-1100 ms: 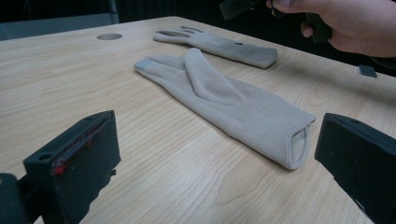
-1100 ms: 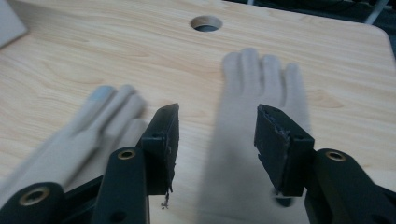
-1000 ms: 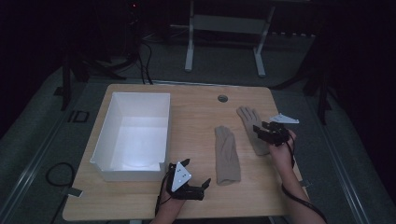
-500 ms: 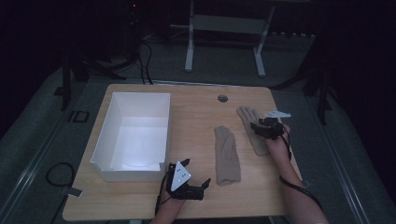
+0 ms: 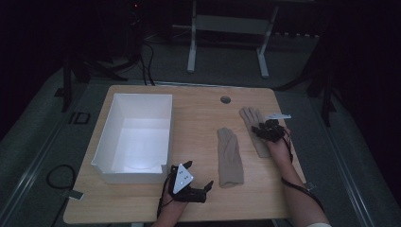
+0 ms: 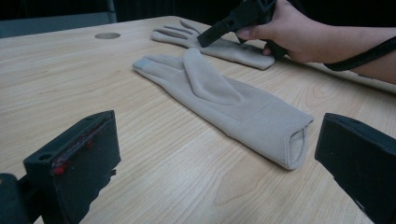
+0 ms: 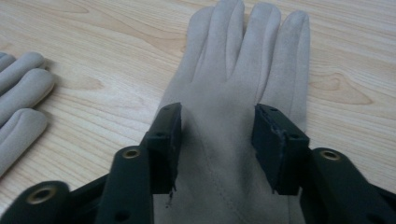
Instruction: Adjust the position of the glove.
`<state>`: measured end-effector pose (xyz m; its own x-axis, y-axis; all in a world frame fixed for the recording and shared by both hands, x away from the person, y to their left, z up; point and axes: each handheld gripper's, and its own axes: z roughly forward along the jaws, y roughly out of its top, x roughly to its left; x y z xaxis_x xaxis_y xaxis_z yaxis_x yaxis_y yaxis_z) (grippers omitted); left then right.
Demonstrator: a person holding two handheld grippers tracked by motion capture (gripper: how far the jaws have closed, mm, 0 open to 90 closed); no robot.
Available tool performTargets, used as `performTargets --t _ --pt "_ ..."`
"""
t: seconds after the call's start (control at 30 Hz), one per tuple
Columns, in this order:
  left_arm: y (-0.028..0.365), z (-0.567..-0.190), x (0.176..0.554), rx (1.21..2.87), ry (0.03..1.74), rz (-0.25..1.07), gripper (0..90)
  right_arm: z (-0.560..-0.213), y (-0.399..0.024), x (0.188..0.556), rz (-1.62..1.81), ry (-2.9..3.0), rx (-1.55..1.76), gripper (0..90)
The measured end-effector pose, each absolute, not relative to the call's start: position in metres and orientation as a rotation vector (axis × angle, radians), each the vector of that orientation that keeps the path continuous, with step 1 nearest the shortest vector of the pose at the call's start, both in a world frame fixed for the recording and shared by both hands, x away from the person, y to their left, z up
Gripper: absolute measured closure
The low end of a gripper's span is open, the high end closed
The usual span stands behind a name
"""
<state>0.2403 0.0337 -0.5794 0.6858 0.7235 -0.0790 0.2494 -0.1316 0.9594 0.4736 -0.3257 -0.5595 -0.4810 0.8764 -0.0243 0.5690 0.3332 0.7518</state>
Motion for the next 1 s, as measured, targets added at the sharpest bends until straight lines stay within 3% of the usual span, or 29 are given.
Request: performTargets --t 0.1,0.23,0.5,0.8,1.0 --pt "0.034 -0.579 0.24 1.701 0.79 0.493 0.3 -0.559 -0.328 0.475 0.986 2.168 1.314 60.6" --pt "0.033 -0.579 0.24 1.704 0.789 0.494 0.3 -0.556 -0.325 0.474 0.971 2.172 1.361 74.9" --pt "0.034 -0.579 0.24 1.696 0.797 0.497 0.3 -0.525 -0.323 0.458 1.009 2.101 1.428 76.0" --pt "0.034 -0.579 0.24 1.696 0.801 0.499 0.3 -0.475 -0.335 0.418 1.057 1.934 1.459 75.9" --pt "0.033 -0.579 0.24 1.696 0.801 0.504 0.3 -0.461 -0.337 0.386 1.017 1.847 1.484 75.9"
